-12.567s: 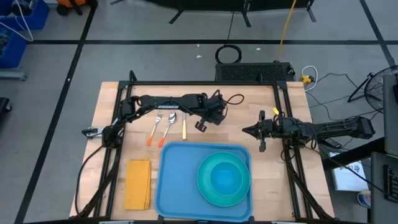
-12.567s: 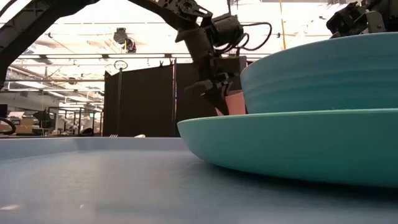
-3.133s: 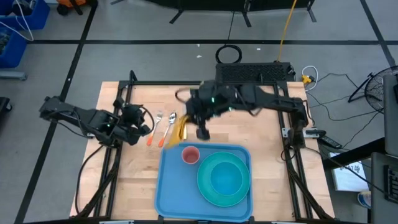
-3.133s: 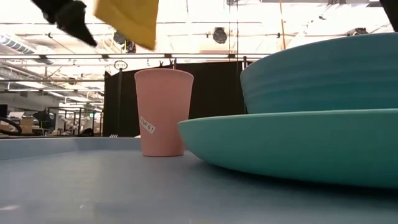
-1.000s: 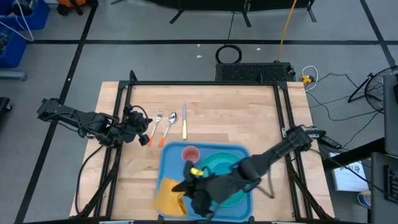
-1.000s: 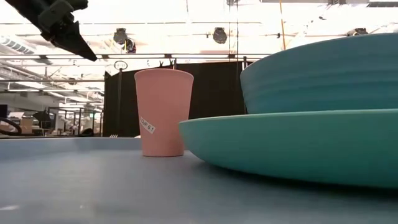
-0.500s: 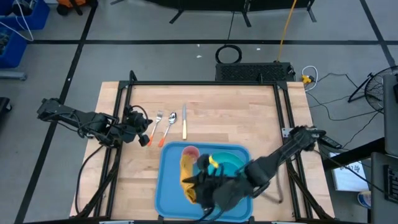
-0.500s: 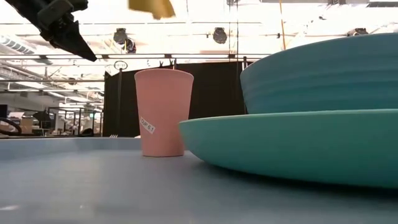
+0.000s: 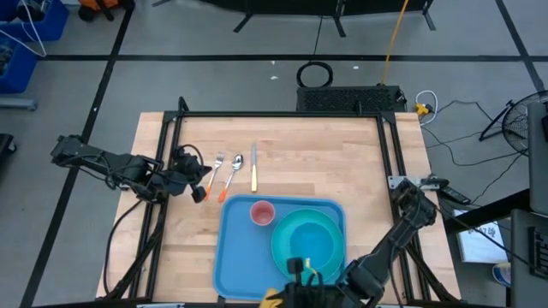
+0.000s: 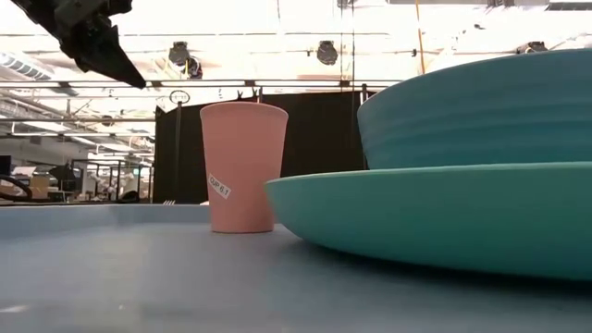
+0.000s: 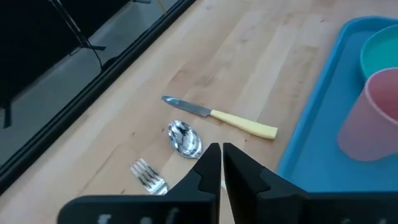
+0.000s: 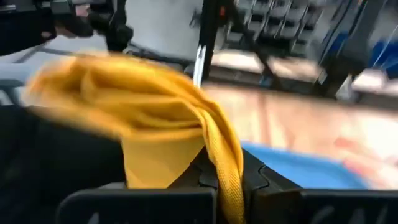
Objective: Set up tray
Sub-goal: Put the yellow napkin to the left of the green plate on the blue serving tray
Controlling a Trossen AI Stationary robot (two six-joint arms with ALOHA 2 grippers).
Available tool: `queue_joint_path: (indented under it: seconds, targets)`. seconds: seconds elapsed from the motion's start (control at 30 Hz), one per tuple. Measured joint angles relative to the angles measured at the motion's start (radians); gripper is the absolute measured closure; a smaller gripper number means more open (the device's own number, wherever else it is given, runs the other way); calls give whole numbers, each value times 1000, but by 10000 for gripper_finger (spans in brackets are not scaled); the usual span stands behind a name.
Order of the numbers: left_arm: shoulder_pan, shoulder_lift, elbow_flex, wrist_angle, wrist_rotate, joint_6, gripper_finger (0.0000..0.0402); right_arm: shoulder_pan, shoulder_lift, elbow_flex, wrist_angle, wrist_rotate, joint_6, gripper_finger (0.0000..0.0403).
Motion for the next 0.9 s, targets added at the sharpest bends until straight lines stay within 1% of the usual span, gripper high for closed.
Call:
queue_joint_path:
  seconds: [0.07,0.13,0.2,0.33,0.5,0.67,0.83,0.9]
  targets:
    - [0,0,0,9,9,1,379,-21,16,1,-42,-39,85,403]
    - [0,0,0,12,12,5,378,-54,38,-1,-70,-98,134,403]
    - [0,0,0,11,14,5,378,-92,66,-1,-64,-173,152,403]
    - [0,0,0,10,17,28,378,-164,116,-1,-67,-259,153,403]
    - [0,0,0,10,17,61,378,-263,161,-1,-79,-276,149,403]
    - [0,0,0,10,-1,63,378,-358,187,-1,-86,-365,160,403]
    - [0,0,0,9,-1,69,378,-430,200,-1,-133,-379,183,403]
    - [0,0,0,9,-1,69,378,-458,199,-8,-127,-395,186,403]
